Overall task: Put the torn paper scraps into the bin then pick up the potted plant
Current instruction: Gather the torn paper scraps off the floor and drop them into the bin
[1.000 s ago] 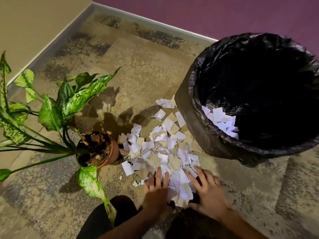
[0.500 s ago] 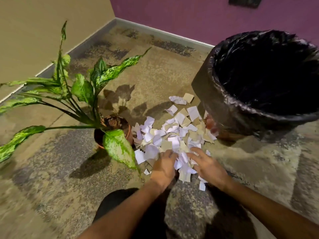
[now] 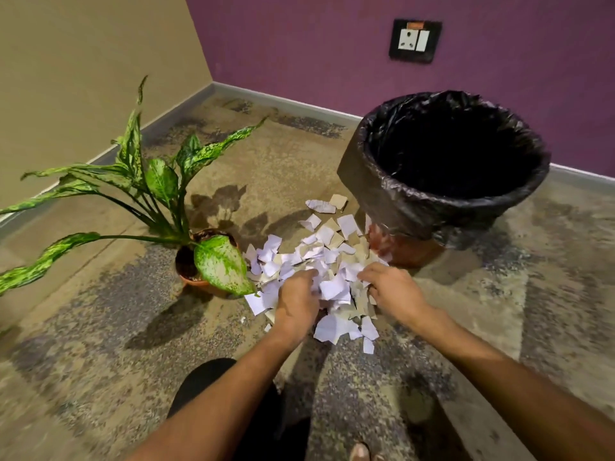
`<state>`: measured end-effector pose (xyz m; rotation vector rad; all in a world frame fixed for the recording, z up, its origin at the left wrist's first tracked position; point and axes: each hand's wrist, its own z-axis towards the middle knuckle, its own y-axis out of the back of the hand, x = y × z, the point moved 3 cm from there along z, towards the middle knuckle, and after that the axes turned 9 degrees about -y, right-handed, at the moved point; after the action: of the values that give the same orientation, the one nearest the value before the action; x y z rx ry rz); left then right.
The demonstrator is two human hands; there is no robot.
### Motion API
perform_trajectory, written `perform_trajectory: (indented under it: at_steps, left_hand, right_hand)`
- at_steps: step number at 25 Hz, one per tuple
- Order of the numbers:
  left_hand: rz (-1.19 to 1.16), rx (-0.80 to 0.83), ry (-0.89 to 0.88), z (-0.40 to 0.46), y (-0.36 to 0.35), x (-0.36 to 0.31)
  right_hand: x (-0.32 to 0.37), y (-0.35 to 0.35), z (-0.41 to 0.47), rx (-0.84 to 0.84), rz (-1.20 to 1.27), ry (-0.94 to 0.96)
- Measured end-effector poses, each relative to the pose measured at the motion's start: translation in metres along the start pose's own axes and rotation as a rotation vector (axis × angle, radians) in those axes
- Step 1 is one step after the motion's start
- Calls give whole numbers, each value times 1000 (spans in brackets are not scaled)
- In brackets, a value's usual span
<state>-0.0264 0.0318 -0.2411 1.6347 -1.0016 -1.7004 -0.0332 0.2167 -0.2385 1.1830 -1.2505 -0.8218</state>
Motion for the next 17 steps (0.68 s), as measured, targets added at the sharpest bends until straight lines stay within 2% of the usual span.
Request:
perform_trajectory:
  at_steps: [3, 7, 11, 13, 17]
  left_hand:
    - [-47, -55, 39, -6, 9, -8]
    - [-126, -130, 30, -8, 22, -26]
    - [-241, -221, -12, -7, 40, -56]
    - [-278, -276, -57, -2, 53, -75]
    - [-390, -434, -176, 12, 83, -115]
  right_hand:
    - [11, 44, -9, -157, 72, 37]
    - [25, 140, -18, -411, 278, 107]
    - [-2, 218, -1, -636, 362, -19]
    - [-27, 232, 19, -639, 288, -157]
    - [-63, 218, 45, -424, 165, -369]
